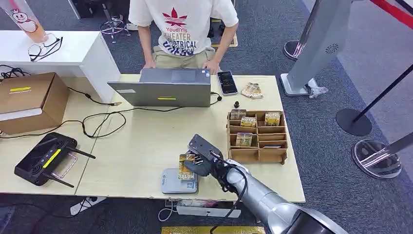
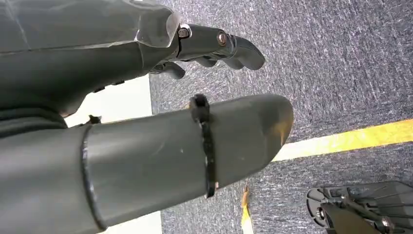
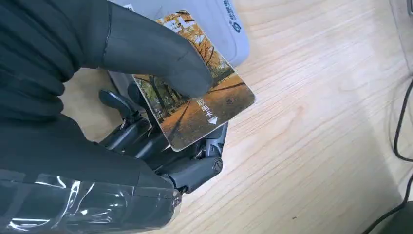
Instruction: Pass the card to the sensor for recognition and then transmit it.
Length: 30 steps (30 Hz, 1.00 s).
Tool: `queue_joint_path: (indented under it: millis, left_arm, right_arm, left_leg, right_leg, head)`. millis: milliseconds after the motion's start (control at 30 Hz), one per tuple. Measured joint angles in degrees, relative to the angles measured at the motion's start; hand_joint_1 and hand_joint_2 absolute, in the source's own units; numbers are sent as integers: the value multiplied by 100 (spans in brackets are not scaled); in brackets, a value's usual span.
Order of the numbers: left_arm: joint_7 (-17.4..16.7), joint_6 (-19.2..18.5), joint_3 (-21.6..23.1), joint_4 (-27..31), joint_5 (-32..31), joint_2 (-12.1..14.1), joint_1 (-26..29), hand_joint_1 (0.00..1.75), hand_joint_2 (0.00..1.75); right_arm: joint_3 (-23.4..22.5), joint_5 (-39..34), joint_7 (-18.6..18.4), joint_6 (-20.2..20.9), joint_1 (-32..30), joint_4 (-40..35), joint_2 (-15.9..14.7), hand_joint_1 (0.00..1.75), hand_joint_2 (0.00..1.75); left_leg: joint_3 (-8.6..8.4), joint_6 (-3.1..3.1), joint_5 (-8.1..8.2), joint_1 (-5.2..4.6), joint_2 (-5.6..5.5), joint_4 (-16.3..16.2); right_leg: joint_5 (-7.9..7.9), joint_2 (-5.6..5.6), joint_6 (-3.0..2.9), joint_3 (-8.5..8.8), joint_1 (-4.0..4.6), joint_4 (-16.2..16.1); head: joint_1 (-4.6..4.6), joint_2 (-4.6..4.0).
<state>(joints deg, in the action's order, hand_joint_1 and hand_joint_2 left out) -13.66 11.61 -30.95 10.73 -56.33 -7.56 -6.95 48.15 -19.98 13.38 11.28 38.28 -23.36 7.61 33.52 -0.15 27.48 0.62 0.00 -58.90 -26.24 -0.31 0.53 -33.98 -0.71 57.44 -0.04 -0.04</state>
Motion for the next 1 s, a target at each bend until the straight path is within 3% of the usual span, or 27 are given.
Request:
queue_joint_path:
  millis: [1000]
  left_arm:
    - [101,-20,0,0,0,0,-6,0,0]
  right_arm:
    - [2,26,-188,96,-12,179,2,175,175]
  left_leg:
    - [0,0,0,0,0,0]
  right_leg:
    - [0,0,0,0,0,0]
  head:
    - [0,0]
